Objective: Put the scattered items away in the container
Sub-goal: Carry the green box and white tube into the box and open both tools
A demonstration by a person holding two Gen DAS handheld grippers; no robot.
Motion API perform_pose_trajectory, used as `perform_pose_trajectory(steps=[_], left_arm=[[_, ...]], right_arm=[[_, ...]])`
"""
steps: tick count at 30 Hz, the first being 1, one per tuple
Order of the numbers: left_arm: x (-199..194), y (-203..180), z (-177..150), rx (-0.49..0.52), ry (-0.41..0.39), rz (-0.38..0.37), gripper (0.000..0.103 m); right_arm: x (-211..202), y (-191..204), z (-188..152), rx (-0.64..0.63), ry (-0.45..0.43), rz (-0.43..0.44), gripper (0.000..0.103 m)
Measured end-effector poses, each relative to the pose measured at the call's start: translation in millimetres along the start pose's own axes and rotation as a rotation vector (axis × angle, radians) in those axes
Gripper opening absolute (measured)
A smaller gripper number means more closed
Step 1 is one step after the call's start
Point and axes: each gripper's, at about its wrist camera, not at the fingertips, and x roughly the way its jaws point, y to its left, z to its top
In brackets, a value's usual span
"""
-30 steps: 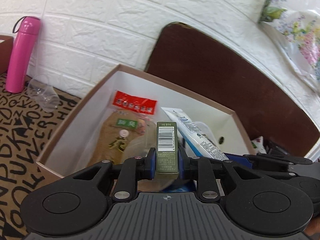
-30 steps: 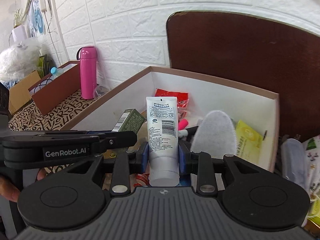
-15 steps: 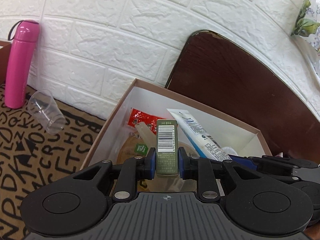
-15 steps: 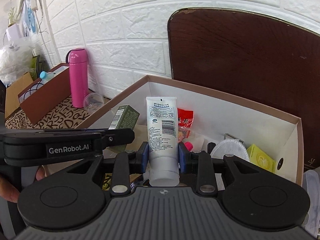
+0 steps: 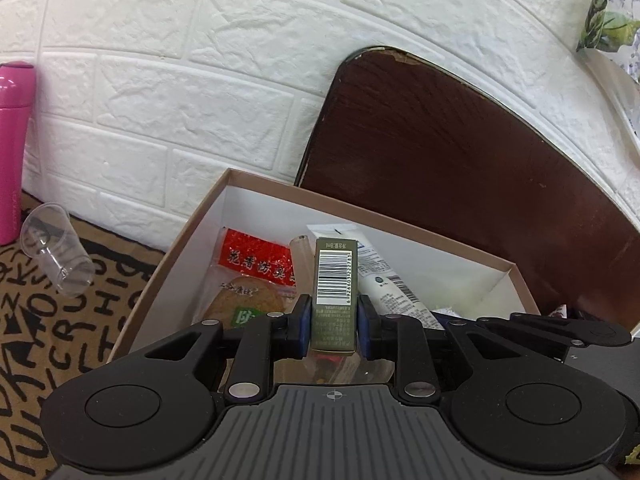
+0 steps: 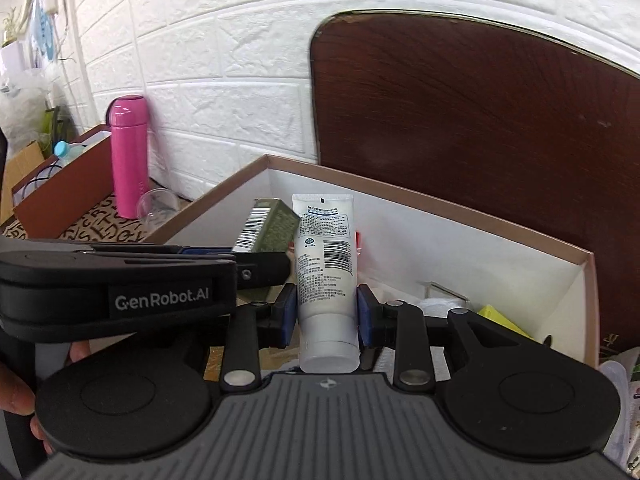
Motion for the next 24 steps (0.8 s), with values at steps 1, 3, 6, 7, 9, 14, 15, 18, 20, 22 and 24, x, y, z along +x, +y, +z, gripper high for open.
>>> perform_pose_trajectory(steps=[1,3,6,7,9,14,15,18,20,22,24], left_arm=[[1,-1,1,0.001,-0.001,0.005,0.025],[2,-1,1,0.001,0.001,0.004,0.033],[4,-3,1,-0.003,-0.013,0.025,0.056],[3,-2,2,-0.010,-0.021,0.034,0.078],[-4,-3,2,-0.021,-0.055,0.063,0.098],[-19,-5,2,0.015,-0.087,0.089,0.103],[-20,-5,1,0.010,-0.078,0.091,0.103],[-21,-3,-4,0.004,-0.057,0.096,0.103],[-21,-4,-8,0.007,-0.044,0.096,0.103],[-24,-7,-11,0.009,-0.043,0.096,0.103],[-27,-11,-12,0.017,-0.041,0.092,0.103]], right_arm=[[0,-1,0,0.004,0.001,0.000,0.036],[-1,-3,0,0.009,0.002,-0.005,0.036],[-2,-5,0,0.016,0.000,-0.019,0.037],[-3,-4,1,0.015,-0.006,-0.036,0.043],[-8,-4,1,-0.004,-0.034,-0.066,0.092],[-27,-5,1,-0.072,-0.083,-0.106,0.094],[-30,-7,0,-0.070,-0.082,-0.102,0.097],[-35,-13,-4,-0.050,-0.069,-0.095,0.099],[-38,-18,-7,-0.029,-0.053,-0.093,0.100],[-41,-22,-10,-0.011,-0.037,-0.087,0.100],[-44,-23,-11,0.004,-0.027,-0.078,0.101]])
